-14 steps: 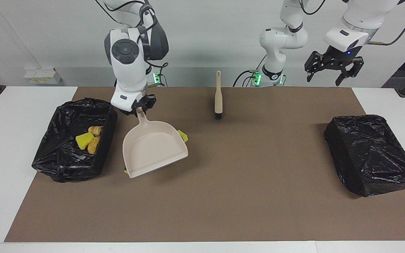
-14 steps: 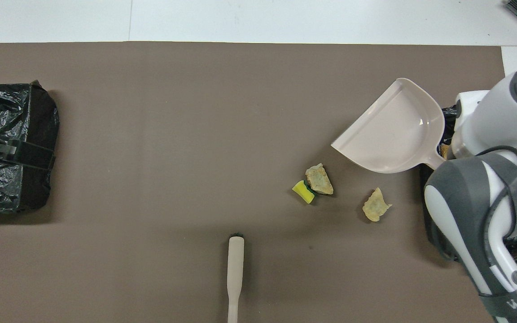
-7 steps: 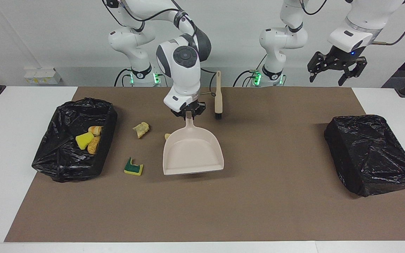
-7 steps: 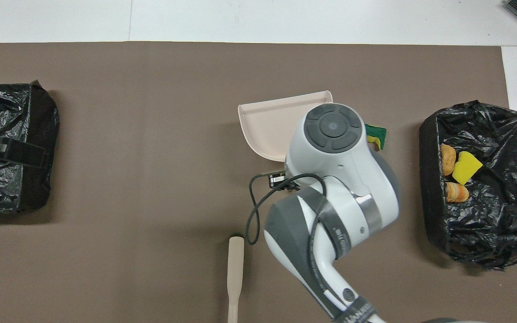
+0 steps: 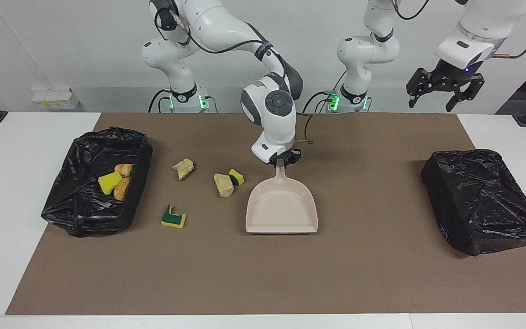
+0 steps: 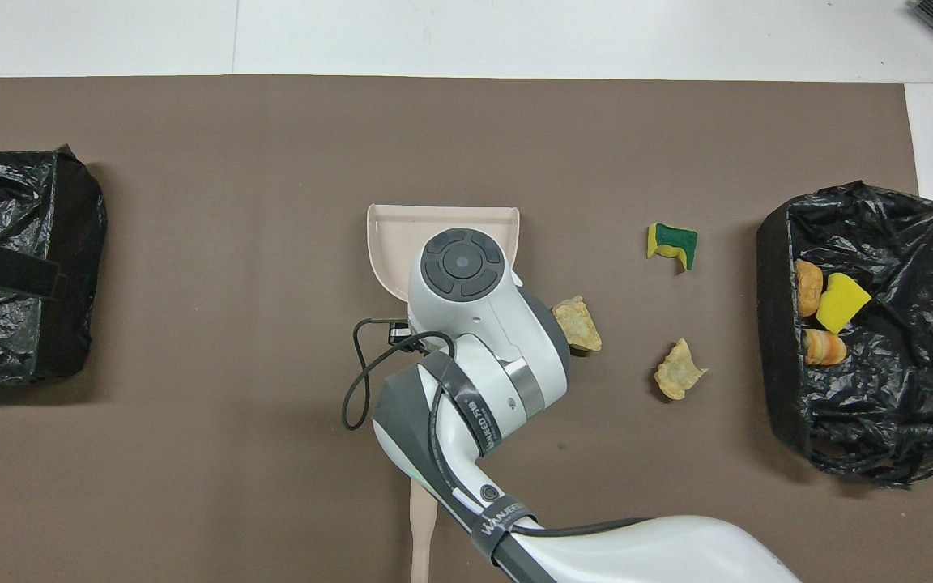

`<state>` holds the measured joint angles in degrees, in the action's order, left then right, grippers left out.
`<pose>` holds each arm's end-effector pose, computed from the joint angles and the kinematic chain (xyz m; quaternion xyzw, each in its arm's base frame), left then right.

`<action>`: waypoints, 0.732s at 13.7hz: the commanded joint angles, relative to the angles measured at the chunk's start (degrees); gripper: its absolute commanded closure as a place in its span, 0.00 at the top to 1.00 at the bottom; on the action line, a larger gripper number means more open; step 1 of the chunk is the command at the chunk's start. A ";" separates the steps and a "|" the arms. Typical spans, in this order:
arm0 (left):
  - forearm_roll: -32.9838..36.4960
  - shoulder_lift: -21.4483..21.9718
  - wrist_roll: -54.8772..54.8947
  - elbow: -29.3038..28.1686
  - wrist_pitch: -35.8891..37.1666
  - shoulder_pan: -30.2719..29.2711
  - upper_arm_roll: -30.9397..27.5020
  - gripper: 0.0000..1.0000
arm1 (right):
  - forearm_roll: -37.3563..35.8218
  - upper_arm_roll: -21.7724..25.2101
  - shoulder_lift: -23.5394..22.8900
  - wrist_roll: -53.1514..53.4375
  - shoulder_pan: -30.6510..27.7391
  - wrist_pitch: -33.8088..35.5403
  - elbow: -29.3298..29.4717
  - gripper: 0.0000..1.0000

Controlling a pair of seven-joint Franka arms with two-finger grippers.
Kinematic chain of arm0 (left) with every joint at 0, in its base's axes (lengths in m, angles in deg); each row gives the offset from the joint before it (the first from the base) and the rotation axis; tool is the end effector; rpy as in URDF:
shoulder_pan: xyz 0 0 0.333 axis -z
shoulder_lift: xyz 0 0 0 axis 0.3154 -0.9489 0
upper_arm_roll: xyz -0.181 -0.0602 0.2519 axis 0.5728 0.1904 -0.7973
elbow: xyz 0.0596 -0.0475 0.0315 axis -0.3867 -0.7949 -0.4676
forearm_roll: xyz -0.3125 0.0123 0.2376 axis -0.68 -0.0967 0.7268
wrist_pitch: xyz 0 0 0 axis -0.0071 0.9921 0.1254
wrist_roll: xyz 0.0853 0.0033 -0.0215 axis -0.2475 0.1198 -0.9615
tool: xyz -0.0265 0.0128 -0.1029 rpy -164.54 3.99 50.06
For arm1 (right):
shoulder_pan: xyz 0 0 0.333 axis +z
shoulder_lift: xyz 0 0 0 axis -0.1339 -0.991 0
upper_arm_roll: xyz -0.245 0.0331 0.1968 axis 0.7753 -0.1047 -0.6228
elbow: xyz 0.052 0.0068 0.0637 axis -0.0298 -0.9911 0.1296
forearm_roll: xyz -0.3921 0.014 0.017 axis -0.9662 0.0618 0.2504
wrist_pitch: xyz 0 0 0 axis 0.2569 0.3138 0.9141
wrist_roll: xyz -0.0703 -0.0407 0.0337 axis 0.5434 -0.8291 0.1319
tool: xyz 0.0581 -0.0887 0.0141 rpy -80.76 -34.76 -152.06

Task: Sweep and dump trash in bin
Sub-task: 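Lower the dustpan onto the table and open the right gripper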

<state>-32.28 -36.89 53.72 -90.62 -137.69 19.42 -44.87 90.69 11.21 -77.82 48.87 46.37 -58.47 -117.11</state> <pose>0.5308 -0.0646 0.6810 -0.9941 0.1083 0.0066 0.0012 0.5273 0.4157 0.3534 -0.9947 0.0435 0.0776 0.0521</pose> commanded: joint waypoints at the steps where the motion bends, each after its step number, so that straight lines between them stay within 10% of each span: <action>1: 0.87 -0.06 0.63 0.47 0.01 -2.09 2.88 1.00 | 3.31 0.26 -0.38 1.97 0.17 -0.45 0.80 0.00; 2: 0.78 0.03 0.72 0.38 0.01 -2.00 2.88 1.00 | 3.57 0.26 -0.38 1.53 0.26 -0.62 0.28 0.00; 3: 0.78 0.03 0.64 0.38 0.01 -2.00 2.88 1.00 | 3.58 0.26 -0.38 1.35 0.26 -0.54 -0.07 0.36; 4: 0.78 0.03 0.63 0.38 0.01 -2.00 2.88 1.00 | 3.58 0.26 -0.20 1.44 0.26 -0.19 -0.25 0.99; 10: 0.87 0.12 0.20 0.38 0.19 -2.70 2.10 1.00 | 3.75 -1.41 4.79 2.32 0.26 9.11 -1.65 1.00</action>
<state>-32.28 -36.89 53.71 -90.62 -137.71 18.00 -43.22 93.13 10.47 -76.60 49.46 46.76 -52.66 -117.15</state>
